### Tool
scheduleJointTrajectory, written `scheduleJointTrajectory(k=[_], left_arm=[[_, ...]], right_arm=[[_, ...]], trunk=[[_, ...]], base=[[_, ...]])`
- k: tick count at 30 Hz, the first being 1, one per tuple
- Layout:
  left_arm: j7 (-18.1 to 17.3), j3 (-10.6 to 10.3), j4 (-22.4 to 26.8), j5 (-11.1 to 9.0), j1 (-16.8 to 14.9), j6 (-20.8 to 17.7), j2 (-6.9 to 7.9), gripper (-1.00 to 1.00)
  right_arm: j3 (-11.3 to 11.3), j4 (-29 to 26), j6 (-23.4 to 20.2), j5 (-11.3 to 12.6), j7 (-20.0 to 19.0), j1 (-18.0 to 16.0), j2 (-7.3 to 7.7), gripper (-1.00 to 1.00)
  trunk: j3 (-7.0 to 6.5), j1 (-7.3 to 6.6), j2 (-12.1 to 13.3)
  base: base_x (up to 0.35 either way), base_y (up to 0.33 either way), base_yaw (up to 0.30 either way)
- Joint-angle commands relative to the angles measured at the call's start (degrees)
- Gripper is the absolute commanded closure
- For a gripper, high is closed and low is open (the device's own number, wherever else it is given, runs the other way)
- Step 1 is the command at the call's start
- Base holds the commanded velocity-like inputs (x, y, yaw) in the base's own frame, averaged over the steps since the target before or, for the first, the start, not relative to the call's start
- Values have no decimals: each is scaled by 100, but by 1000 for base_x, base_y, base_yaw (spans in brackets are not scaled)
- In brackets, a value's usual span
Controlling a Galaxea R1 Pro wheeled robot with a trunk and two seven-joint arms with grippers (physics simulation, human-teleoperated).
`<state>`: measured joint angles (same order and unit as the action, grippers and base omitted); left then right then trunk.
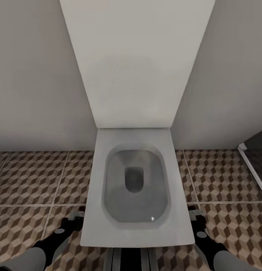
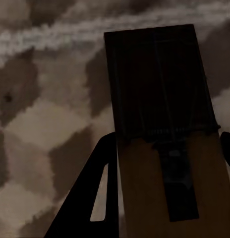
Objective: Take the four mousetraps from the cabinet in the bathroom and place them on the bathroom floor. Make sure all four end up on the same floor surface, and ensure that at least two of them are either under or directly next to the same bathroom sink.
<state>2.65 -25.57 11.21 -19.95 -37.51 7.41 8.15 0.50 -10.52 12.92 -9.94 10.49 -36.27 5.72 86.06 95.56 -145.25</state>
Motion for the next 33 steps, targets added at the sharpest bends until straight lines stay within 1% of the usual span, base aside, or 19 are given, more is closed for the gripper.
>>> scheduleJointTrajectory(k=[1, 18, 24, 33], left_arm=[[54, -53, 4, -27, -2, 20, 3, 100], [83, -47, 12, -35, -2, 39, 3, 100], [86, -38, -3, -36, -2, 33, 3, 100], [86, -36, -11, -36, -2, 38, 7, 100]], right_arm=[[3, 7, 9, -43, 23, -3, 0, 100], [5, 7, 0, -49, 15, -3, 0, 100], [7, 7, 0, -51, 14, -3, 0, 100], [10, 7, 0, -52, 3, -3, 0, 100]], trunk=[[3, 1, -1], [3, 1, -1], [3, 1, -1], [3, 1, -1]], base=[[151, 0, 0], [22, 0, 0], [143, 0, 0], [18, 0, 0]])
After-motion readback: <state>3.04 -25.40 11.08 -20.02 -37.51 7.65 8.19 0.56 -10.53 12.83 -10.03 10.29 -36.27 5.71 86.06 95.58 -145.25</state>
